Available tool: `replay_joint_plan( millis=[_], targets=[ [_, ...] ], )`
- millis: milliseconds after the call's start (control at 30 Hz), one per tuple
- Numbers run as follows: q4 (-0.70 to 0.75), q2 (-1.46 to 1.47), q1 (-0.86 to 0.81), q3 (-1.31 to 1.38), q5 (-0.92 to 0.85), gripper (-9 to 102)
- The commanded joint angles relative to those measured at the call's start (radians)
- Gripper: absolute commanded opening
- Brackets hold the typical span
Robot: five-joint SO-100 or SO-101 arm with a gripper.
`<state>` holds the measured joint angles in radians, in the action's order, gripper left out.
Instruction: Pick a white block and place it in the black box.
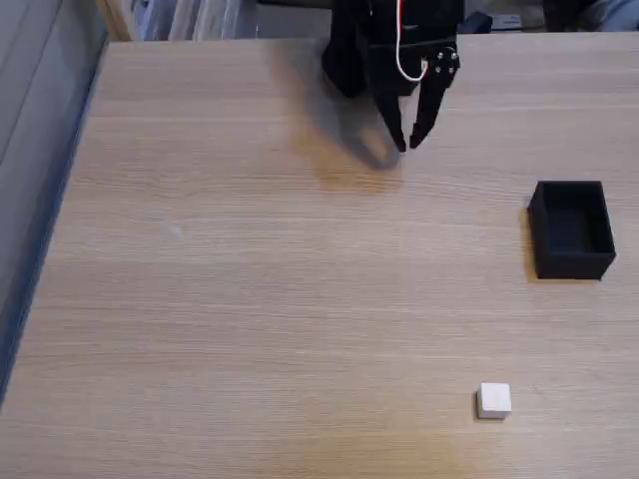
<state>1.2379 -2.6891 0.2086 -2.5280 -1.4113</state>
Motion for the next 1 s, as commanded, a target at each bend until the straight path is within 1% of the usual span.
replay_joint_plan(
  millis=[0,100,267,400,767,967],
  targets=[
    [-0.032,0.112,0.015,0.129,0.035,3],
    [-0.071,0.218,0.021,0.216,0.051,6],
    [-0.115,0.377,0.014,0.347,0.052,21],
    [-0.124,0.491,0.008,0.451,0.092,27],
    [-0.23,0.772,0.008,0.669,0.146,29],
    [-0.261,0.908,0.02,0.762,0.176,30]
  ],
)
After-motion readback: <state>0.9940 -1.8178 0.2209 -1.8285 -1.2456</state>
